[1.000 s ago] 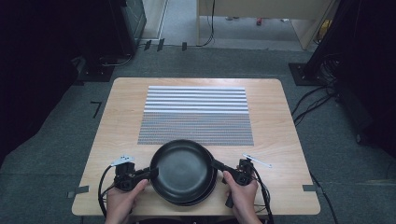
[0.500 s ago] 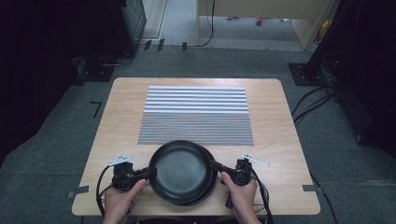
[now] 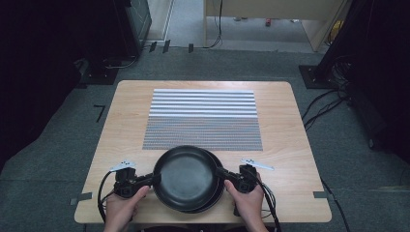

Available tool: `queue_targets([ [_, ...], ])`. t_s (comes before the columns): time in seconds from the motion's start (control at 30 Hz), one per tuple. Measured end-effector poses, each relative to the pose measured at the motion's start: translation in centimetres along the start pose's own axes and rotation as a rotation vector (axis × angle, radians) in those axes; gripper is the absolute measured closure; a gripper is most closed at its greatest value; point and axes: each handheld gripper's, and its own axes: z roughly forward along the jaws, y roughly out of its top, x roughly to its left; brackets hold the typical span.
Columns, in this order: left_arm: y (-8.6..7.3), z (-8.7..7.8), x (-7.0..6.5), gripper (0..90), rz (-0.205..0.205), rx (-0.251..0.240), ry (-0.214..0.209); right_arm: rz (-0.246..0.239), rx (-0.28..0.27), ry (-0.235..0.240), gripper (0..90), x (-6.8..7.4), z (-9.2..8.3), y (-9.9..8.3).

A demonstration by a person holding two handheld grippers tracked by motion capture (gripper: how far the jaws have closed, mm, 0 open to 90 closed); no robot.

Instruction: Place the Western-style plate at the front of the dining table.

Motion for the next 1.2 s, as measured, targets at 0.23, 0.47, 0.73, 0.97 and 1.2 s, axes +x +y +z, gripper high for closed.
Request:
queue_targets([
  [0.23, 0.0, 0.0, 0.0, 72.0, 0.003, 0.000, 0.003, -0.048, -0.016, -0.031, 80.3, 0.5, 0.3, -0.1],
  [0.47, 0.0, -0.1, 0.0, 72.0, 0.003, -0.002, 0.003, -0.043, -0.017, -0.025, 82.2, 0.2, 0.5, 0.0],
  [0.73, -0.1, -0.1, 0.0, 71.9, 0.006, -0.005, 0.004, -0.193, -0.032, -0.114, 76.4, 1.5, 0.8, -0.6],
  [0.97, -0.1, -0.1, 0.0, 72.2, -0.001, -0.012, -0.003, -0.141, -0.027, -0.105, 77.7, 1.4, 1.1, -0.6],
  [1.2, -0.3, 0.1, 0.2, 72.8, -0.022, -0.026, -0.025, 0.097, -0.003, 0.042, 83.9, -0.4, 1.1, -0.3],
])
